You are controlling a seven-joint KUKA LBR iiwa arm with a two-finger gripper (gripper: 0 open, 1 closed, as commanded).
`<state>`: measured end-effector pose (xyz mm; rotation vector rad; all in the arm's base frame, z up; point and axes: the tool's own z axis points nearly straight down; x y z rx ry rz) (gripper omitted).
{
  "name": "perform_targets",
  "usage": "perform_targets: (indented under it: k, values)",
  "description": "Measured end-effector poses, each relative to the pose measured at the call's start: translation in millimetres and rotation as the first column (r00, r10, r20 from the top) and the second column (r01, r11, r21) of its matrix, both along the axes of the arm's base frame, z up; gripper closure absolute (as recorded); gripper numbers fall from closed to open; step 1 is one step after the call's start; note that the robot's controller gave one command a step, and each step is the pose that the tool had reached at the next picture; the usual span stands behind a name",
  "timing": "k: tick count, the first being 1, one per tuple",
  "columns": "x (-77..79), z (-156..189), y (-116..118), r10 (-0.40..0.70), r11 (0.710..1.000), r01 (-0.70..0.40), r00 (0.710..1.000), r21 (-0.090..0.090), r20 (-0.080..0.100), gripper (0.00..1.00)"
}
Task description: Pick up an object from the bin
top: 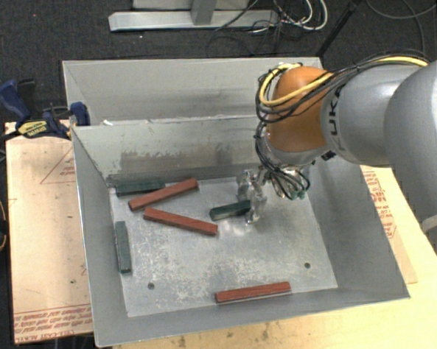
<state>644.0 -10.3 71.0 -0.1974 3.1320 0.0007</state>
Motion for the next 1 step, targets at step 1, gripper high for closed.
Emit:
perform_targets:
  k: [1]
  values:
    - [-38.4,38.8,-6.2,0.137,0.991,-0.137,0.991,0.003,-0.012,1.00]
